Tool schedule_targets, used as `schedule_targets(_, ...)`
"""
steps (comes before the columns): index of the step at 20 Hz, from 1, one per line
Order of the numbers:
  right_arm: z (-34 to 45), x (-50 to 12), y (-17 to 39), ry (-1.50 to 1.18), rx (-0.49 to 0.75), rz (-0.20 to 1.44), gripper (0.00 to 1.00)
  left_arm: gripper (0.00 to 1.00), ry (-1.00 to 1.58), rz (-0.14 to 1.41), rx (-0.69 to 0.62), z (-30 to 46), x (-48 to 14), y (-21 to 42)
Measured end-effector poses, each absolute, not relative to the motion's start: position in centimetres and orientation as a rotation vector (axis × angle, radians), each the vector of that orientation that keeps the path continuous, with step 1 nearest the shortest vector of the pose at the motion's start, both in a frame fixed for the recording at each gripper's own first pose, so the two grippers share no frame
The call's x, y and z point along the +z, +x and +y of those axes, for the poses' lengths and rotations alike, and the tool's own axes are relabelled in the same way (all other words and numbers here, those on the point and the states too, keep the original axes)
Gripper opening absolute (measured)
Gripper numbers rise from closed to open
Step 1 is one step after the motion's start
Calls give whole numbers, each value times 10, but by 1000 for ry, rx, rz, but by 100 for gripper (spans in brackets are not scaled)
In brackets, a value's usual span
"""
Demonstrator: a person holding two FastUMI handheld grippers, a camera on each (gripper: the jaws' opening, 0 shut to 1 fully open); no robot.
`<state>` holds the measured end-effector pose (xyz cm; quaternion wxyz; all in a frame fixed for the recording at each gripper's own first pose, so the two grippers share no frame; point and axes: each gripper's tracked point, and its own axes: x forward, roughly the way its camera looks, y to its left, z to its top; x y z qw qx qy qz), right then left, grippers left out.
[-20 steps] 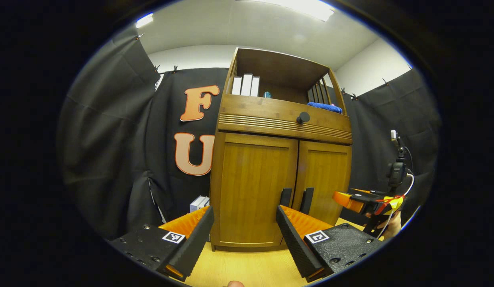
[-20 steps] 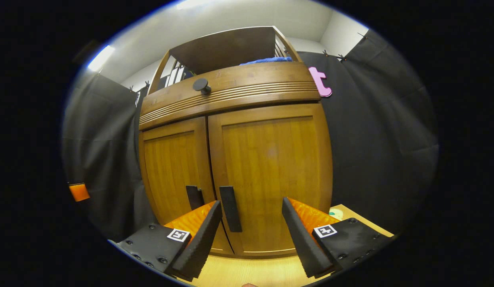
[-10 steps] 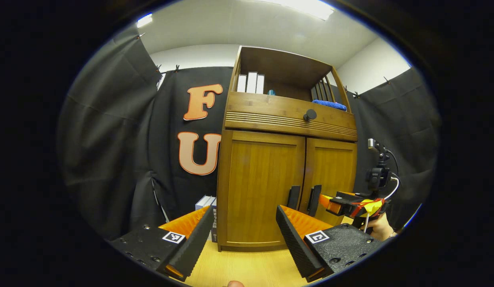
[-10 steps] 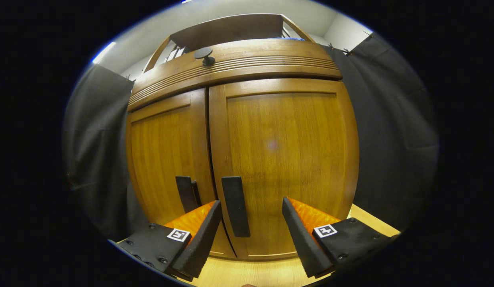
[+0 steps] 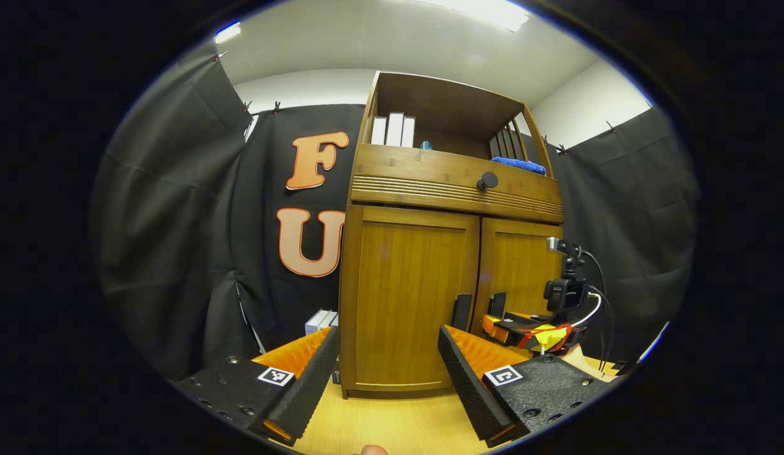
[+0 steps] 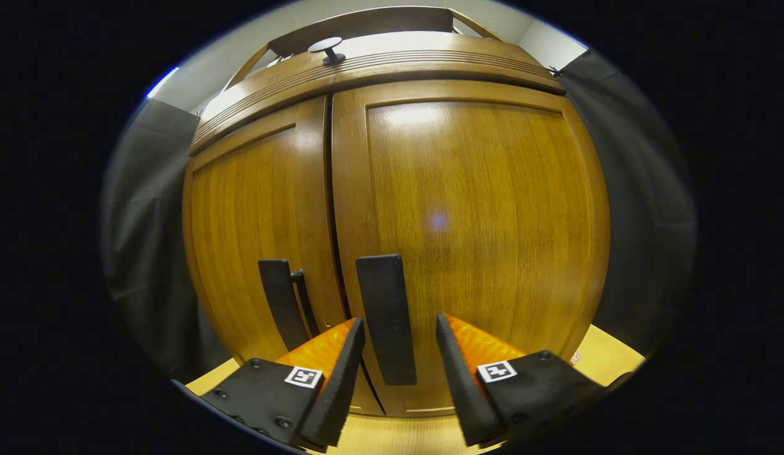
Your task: Open the right door of the double-door shoe cabinet with the right hand, and open the left door with the left hand.
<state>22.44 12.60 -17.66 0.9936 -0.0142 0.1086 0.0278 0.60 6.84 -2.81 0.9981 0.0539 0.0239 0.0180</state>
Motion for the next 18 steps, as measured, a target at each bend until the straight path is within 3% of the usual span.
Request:
schedule_targets(1,126,-179,226,-28,54,219,60,92,107,50,37,68,-29,7)
schedule_targets(2,127,-180,227,-23,53,220,59,97,107,54,37,68,-30,7)
schedule_targets(5,127,-185,231,-11,43,237,55,97,105,56,36,68,-31,7)
schedule_targets(8,125,-185,231,-18,35,235,35,97,96,55,41,69,-31,5)
schedule_targets(9,125,-186,227,-22,33,238,37,97,93,56,45,70,-31,4)
schedule_targets(13,122,-183,207,-33,46,248,29,97,73,54,58,72,-32,2)
schedule_targets(16,117,-177,186,-24,59,231,37,94,73,59,63,72,-34,0)
schedule_targets(18,112,-174,171,-16,64,230,33,94,77,57,67,73,-33,-2)
